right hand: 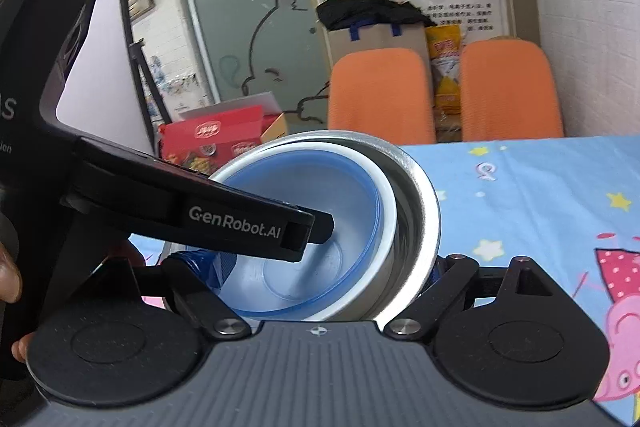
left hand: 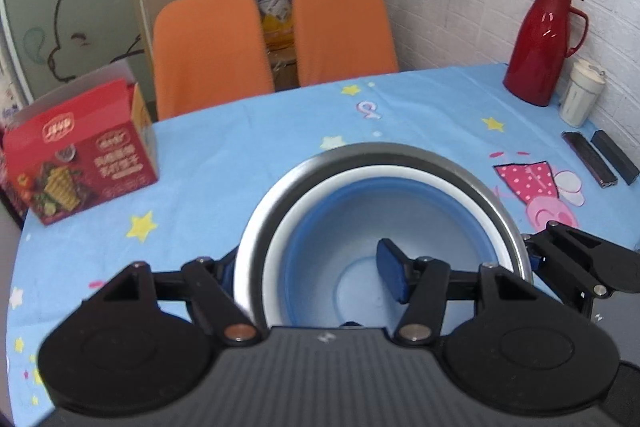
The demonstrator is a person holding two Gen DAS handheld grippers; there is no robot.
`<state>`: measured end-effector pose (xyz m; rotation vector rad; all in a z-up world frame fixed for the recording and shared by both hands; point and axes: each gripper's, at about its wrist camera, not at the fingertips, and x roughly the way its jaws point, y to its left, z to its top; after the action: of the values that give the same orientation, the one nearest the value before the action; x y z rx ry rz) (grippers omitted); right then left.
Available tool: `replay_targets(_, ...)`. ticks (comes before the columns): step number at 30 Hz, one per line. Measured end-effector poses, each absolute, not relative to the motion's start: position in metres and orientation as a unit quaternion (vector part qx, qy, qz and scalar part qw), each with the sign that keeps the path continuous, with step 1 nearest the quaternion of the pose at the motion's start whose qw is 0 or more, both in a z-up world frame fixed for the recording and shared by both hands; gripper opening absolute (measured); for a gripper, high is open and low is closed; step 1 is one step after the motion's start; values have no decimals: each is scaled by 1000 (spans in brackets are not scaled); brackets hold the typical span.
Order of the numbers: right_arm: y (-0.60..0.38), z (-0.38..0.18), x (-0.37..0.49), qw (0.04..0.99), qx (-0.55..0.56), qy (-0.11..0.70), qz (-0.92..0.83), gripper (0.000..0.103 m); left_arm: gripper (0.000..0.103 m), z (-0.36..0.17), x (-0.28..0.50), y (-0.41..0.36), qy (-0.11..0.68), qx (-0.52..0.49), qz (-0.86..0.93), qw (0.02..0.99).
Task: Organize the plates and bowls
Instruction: 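Carry the nested bowls over the plate stack and lower them onto it, then release the bowls and pull both grippers back from the stack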
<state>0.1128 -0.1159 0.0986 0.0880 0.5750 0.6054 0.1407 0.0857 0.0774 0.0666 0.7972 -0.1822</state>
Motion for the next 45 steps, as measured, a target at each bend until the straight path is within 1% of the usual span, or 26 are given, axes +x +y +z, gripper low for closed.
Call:
replay_targets(6, -77, 60, 102, 879, 39, 345, 326, 76, 59, 25, 122, 124, 437, 0, -62, 897)
replay_targets(11, -61, 41, 98, 866, 35, 378, 325, 76, 59, 4, 126, 135, 450, -14, -58, 891)
replay_targets(23, -52, 34, 101, 870, 12, 376, 319, 76, 61, -6, 141, 133, 437, 4, -43, 899)
replay_targets(25, -53, 34, 104, 869, 13, 374, 323, 76, 72, -5, 140, 130, 426, 15, -39, 904)
replay_targets(26, -54, 35, 105, 869, 15, 374, 324, 76, 73, -4, 140, 128, 421, 21, -36, 906)
replay_targets(27, -54, 35, 107, 868, 19, 374, 326, 76, 78, -4, 140, 126, 416, 26, -32, 908)
replay_targets(35, -58, 39, 109, 868, 35, 372, 325, 75, 77, 6, 137, 127, 405, 11, -25, 914)
replay_targets(45, -85, 62, 88, 894, 58, 334, 294, 75, 79, 31, 103, 125, 364, -10, -7, 931)
